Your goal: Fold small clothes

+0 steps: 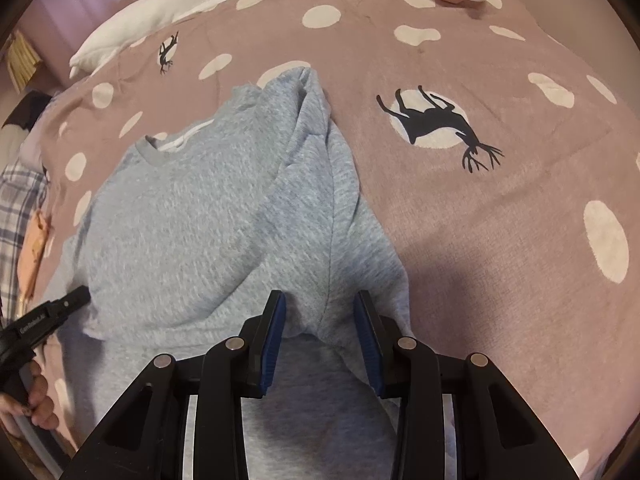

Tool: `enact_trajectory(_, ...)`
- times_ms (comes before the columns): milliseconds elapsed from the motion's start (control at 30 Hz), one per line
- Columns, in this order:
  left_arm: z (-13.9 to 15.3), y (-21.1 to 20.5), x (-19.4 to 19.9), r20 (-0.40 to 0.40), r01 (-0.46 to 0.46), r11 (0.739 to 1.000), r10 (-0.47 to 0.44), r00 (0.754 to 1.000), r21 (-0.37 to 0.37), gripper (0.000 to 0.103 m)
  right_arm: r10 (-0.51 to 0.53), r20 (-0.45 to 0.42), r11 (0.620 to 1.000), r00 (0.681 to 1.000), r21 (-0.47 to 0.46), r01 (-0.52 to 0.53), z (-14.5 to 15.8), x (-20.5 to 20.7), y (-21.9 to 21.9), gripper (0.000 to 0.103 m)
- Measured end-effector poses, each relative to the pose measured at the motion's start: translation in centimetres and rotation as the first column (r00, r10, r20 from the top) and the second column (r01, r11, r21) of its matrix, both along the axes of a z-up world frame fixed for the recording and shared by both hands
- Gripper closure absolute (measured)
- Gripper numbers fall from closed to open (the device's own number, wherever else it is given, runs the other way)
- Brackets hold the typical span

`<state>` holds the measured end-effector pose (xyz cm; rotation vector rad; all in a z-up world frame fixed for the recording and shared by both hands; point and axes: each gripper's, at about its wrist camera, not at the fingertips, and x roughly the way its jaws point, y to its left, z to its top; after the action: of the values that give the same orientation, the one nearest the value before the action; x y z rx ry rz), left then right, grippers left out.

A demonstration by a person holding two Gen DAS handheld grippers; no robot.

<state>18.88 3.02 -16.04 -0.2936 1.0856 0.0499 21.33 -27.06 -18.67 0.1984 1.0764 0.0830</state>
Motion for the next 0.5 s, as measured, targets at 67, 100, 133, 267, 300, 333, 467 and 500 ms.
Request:
enact_trajectory(67,-0.1,-0.1,0.0,0.004,-0.004,1.000,0.004,1.000,0.010,0.080,0.000,0.005,1.000,1.000,-0.013,0.000,0.0,0.0,0.2,0.065)
enact_trajectory(100,-0.1,0.0,0.0,0.005,-0.011,1.000,0.011,1.000,0.006,0.079,0.001,0.007,1.000,1.000,-0.019,-0.001,-0.1,-0.1,0.3,0.065)
enact_trajectory(133,-0.2,0.1,0.0,0.002,-0.018,1.000,0.018,1.000,-0.001,0.079,0.001,0.010,1.000,1.000,-0.026,0.000,-0.1,-0.1,0.3,0.065)
enact_trajectory(267,-0.2,0.5,-0.1,-0.002,-0.040,0.999,0.040,0.999,-0.028,0.079,0.000,0.019,0.999,1.000,-0.047,0.001,-0.1,-0.2,0.5,0.065)
enact_trajectory(300,-0.1,0.5,-0.2,0.000,-0.042,0.999,0.042,0.999,-0.031,0.079,-0.001,0.021,0.999,1.000,-0.050,0.002,-0.1,-0.2,0.6,0.065)
enact_trajectory(333,0.0,0.6,-0.4,0.001,-0.048,0.998,0.048,0.999,-0.038,0.078,0.000,0.022,0.998,1.000,-0.058,0.002,-0.1,-0.2,0.7,0.065)
enact_trajectory(467,0.5,1.1,-1.6,-0.012,-0.082,0.994,0.081,0.997,-0.073,0.069,-0.002,0.028,0.998,1.000,-0.062,0.004,0.0,-0.3,0.7,0.065)
enact_trajectory(500,0.7,1.2,-2.0,-0.010,-0.085,0.993,0.085,0.996,-0.079,0.069,-0.002,0.031,0.998,1.000,-0.059,0.004,0.1,-0.4,0.7,0.065)
